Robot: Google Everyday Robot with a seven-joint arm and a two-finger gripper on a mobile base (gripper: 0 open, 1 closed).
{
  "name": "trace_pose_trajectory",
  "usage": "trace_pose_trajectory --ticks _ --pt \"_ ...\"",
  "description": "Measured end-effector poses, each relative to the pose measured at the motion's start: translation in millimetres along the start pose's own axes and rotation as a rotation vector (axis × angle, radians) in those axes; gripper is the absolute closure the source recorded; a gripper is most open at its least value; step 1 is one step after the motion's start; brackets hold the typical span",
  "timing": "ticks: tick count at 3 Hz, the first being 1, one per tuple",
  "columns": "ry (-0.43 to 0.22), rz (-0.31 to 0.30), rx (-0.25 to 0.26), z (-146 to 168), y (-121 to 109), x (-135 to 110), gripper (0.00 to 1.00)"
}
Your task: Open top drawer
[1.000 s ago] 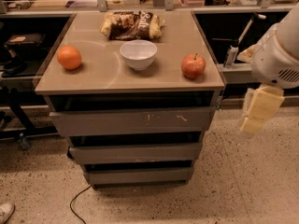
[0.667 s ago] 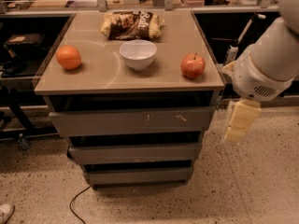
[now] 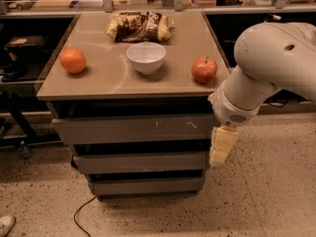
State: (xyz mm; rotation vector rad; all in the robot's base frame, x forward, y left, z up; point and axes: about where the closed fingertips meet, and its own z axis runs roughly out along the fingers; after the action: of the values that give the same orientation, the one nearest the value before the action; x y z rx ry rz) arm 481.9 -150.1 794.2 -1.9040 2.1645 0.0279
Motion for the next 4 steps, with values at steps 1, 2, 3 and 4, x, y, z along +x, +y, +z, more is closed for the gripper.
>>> trace_pose_trajectory --ticks 1,2,3,4 --pt "0.000 0.001 -0.001 1 0 0 0.00" --pt "-0.021 0.002 -0.015 28 4 -16 0.00" --pt "-0.036 0.030 -0.025 75 -1 -35 0.00" --pt "-0.045 0.072 -0.025 109 -10 -44 0.00"
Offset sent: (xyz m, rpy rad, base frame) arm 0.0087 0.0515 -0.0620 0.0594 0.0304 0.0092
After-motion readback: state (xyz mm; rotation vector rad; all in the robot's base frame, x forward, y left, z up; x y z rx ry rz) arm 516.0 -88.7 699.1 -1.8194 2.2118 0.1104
